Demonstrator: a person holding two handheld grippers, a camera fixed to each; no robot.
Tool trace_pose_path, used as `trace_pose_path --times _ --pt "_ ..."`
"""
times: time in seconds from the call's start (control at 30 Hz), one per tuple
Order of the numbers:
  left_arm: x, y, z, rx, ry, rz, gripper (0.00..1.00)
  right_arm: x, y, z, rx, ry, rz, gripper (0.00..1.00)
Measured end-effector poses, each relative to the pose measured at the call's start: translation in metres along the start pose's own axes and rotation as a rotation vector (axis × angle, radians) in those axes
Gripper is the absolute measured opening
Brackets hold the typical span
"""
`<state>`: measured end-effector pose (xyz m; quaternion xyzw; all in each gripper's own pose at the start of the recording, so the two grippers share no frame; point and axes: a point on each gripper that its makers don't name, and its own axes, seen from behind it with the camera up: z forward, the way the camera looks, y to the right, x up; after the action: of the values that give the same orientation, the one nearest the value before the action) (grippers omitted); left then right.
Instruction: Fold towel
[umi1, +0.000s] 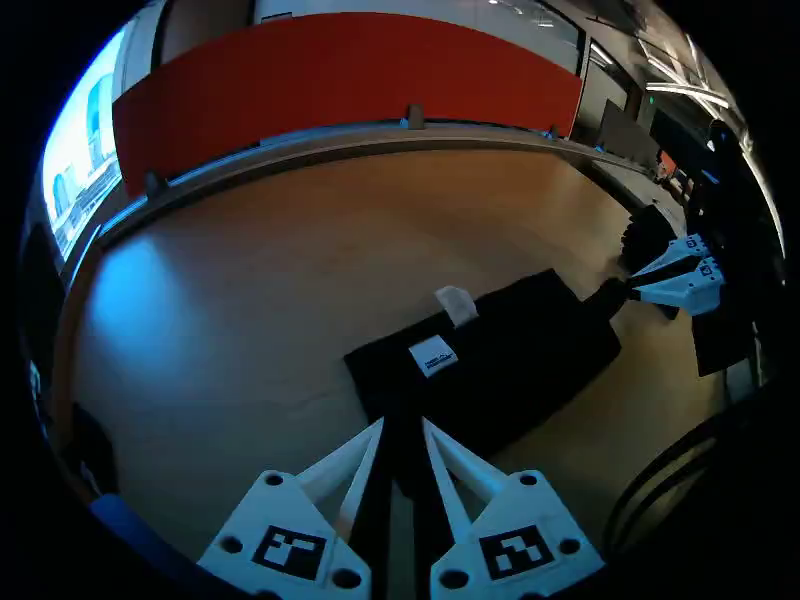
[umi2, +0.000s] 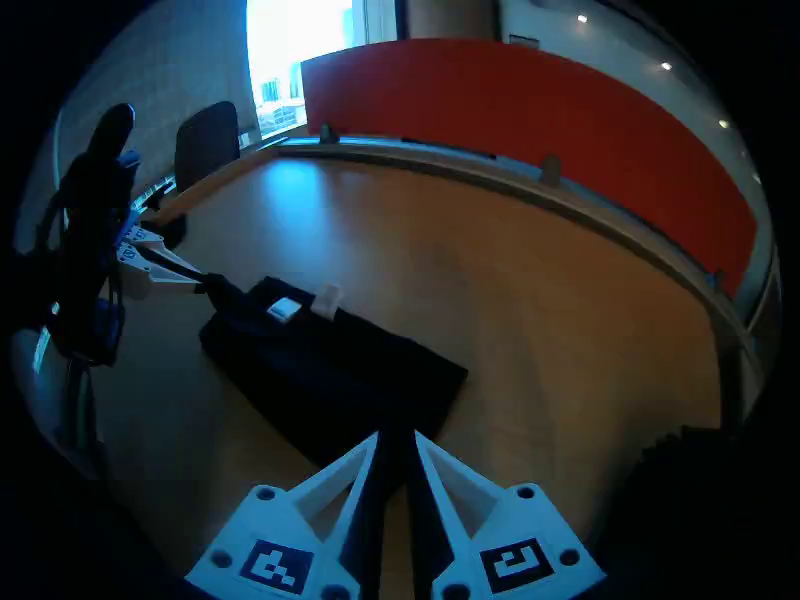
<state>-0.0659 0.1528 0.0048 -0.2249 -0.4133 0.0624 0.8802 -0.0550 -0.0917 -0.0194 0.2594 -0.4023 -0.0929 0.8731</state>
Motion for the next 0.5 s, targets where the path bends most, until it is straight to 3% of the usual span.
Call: trace_pose_path --times 0.5 --pt "0.006 -0.015 0.038 0.051 0.005 0.001 0.14 -0.002 0.017 0.039 -0.034 -0.006 0.074 0.11"
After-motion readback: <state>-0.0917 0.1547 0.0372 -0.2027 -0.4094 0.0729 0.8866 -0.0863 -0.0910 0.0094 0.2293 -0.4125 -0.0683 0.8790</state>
